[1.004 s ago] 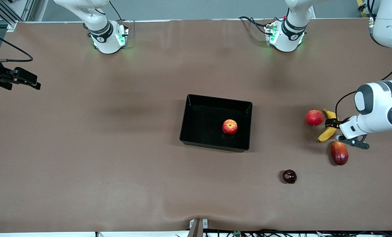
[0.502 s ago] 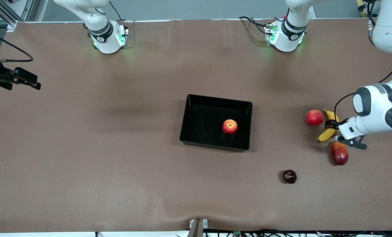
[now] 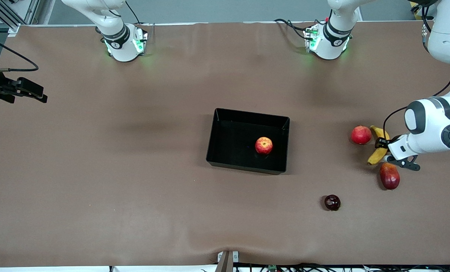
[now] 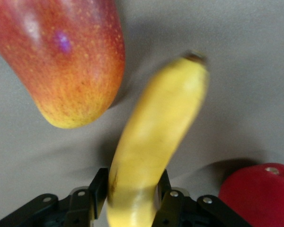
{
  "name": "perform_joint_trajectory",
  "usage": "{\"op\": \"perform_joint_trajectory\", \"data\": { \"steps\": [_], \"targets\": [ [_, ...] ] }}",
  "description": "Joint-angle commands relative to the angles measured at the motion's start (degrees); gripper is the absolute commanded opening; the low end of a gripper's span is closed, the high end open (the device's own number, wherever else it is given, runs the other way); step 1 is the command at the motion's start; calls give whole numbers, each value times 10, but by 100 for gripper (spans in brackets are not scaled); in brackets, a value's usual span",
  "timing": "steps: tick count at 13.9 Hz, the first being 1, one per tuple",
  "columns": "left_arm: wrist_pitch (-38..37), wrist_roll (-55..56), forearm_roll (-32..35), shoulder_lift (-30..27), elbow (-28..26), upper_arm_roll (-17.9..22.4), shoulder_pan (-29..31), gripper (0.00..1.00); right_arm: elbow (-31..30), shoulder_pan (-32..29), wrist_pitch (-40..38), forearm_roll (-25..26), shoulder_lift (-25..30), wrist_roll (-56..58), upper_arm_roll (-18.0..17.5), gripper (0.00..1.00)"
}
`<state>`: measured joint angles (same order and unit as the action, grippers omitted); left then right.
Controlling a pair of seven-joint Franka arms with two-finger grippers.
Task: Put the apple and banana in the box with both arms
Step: 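Lift the banana with the left gripper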
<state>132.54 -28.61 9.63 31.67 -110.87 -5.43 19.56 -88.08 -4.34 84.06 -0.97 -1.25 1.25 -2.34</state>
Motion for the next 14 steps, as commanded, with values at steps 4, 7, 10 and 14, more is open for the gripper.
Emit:
{"op": "perform_joint_trajectory", "data": {
  "steps": [4, 7, 10, 14],
  "targets": [
    [-27, -54, 4, -41, 4, 0, 20, 20, 5, 4, -6, -1, -2, -8, 1, 100],
    [-68, -97, 4, -70, 7, -3, 22, 16, 4, 4, -8, -1, -5, -8, 1, 100],
    [-110, -147, -3, -85, 38, -8, 22, 16, 5, 5, -8, -1, -4, -8, 1, 100],
    [-224, -139, -7, -88, 143, -62, 15, 16, 11, 6, -7, 2, -4, -6, 1, 100]
  ]
}}
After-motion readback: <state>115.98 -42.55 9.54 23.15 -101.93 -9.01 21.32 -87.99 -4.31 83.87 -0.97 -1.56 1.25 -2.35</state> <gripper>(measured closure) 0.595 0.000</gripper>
